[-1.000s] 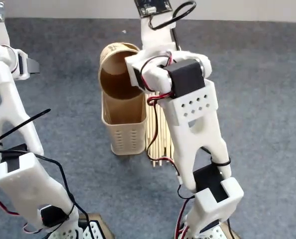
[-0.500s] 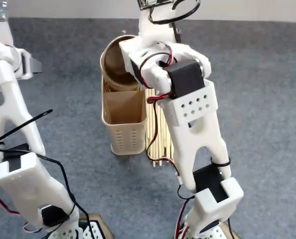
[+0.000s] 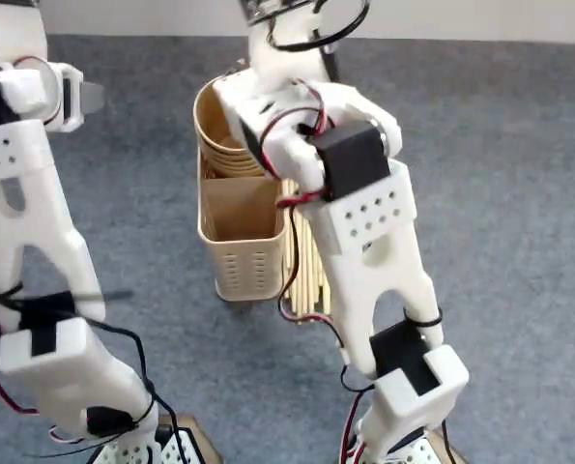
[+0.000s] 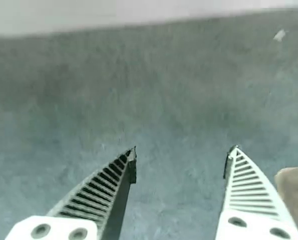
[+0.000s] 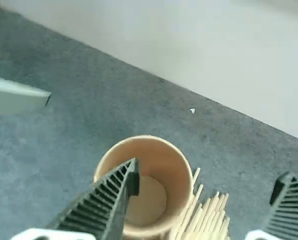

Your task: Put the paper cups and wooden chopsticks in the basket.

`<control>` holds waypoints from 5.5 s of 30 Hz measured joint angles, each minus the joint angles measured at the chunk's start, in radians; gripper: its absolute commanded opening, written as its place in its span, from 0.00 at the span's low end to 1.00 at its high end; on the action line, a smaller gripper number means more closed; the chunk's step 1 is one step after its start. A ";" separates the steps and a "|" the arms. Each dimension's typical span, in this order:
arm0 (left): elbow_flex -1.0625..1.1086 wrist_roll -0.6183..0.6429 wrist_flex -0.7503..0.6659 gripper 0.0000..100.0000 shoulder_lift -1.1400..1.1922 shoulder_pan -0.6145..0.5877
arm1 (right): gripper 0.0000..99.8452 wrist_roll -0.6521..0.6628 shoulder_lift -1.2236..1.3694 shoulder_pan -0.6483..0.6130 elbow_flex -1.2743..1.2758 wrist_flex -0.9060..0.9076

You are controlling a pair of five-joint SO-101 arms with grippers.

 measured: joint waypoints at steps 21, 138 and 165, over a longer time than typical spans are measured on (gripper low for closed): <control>0.192 0.049 0.120 0.30 -0.301 0.345 | 0.40 0.063 -0.881 0.385 0.914 0.103; 2.117 0.161 -1.059 0.30 -1.023 -0.083 | 0.00 -0.101 -0.735 0.074 1.126 -0.872; 2.117 0.161 -1.059 0.30 -1.023 -0.083 | 0.23 -0.109 -0.951 -0.057 1.688 -1.183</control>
